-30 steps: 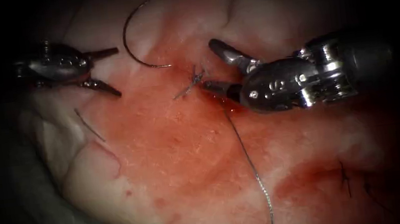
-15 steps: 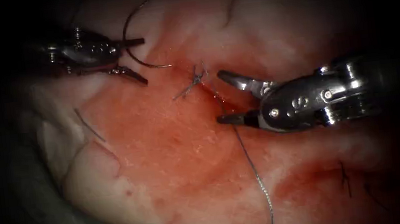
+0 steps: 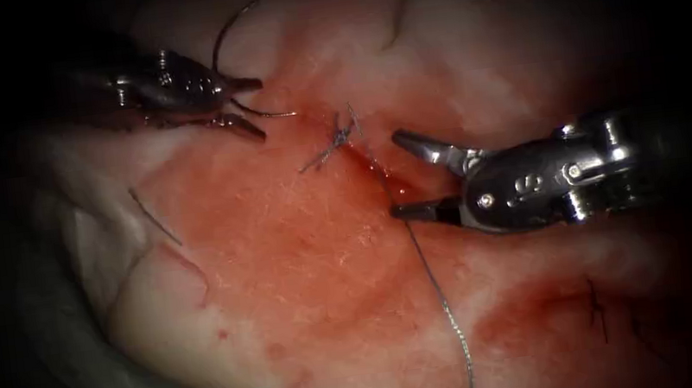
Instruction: Wound Closure
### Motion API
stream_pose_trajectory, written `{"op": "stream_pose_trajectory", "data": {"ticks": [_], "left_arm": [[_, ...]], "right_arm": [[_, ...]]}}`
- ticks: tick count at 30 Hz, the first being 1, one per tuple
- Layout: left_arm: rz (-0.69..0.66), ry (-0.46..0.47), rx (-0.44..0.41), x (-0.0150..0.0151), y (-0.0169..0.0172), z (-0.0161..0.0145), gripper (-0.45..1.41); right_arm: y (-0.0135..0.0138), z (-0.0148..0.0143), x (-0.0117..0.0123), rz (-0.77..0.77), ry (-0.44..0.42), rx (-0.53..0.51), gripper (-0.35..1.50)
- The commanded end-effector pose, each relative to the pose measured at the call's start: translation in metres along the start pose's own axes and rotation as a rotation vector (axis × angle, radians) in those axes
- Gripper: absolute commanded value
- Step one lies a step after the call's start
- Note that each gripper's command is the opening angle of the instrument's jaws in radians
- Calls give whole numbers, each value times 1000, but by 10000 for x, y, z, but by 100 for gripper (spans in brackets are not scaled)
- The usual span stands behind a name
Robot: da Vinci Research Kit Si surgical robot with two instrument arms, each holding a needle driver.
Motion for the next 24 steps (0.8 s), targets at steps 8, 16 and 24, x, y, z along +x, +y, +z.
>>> {"op": "stream_pose_trajectory", "data": {"ticks": [8,16,24], "left_arm": [[4,-21,-5,1,0,16,-12],[-49,135,50,20,-14,-9,-43],[148,427,-162,67,28,-28,-45]], "right_arm": [[-4,5,2,7,4,3,128],[9,-13,-20,183,40,49,68],[35,-22,-61,416,133,65,73]]}}
